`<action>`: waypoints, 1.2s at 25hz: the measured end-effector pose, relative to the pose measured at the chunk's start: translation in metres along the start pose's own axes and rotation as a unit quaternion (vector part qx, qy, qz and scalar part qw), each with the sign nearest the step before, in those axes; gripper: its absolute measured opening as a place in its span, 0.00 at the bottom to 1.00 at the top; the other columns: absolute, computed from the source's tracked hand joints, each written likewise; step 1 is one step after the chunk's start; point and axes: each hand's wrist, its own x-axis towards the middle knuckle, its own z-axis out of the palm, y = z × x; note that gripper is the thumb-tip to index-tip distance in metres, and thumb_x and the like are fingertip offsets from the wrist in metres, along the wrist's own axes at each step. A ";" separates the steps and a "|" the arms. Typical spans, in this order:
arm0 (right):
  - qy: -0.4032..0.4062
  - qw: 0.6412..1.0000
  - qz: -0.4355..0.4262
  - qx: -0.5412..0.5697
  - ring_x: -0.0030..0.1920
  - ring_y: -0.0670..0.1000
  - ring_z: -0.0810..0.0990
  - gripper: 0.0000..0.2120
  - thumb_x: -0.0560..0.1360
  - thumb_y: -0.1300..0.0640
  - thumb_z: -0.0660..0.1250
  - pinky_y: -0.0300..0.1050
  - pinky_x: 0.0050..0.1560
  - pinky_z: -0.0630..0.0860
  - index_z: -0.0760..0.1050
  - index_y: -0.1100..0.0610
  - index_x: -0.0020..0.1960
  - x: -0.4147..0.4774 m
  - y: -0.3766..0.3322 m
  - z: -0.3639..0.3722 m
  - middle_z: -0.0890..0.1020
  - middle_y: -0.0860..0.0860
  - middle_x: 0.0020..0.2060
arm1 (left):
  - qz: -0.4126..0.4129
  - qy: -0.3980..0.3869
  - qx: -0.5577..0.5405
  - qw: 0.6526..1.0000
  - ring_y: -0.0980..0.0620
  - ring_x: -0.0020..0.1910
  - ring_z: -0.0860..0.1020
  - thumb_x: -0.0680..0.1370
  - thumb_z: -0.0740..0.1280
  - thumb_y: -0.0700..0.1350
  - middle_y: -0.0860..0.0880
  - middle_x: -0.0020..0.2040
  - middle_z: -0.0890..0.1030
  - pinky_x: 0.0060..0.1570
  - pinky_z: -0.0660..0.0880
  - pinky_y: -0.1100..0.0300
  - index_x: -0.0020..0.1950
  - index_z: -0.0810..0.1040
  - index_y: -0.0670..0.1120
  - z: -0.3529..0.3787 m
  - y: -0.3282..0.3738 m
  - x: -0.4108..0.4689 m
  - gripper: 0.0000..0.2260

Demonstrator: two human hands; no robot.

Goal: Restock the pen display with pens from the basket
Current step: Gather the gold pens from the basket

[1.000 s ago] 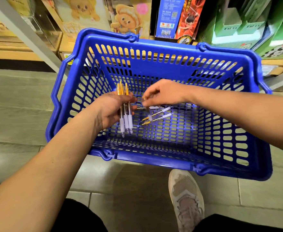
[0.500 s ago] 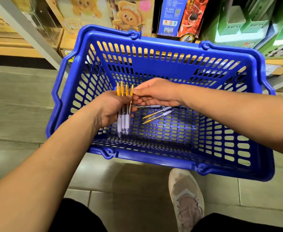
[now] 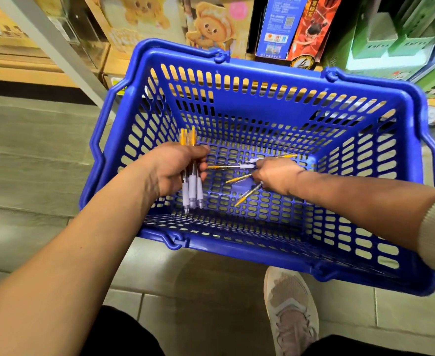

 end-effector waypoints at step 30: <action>0.069 0.994 0.041 0.077 0.51 0.55 0.77 0.09 0.79 0.56 0.68 0.50 0.50 0.79 0.79 0.54 0.59 0.012 -0.002 -0.002 0.75 0.51 0.49 | 0.065 0.060 -0.059 0.994 0.53 0.32 0.76 0.83 0.65 0.43 0.49 0.34 0.77 0.34 0.79 0.57 0.48 0.76 0.42 -0.008 0.002 -0.003 0.07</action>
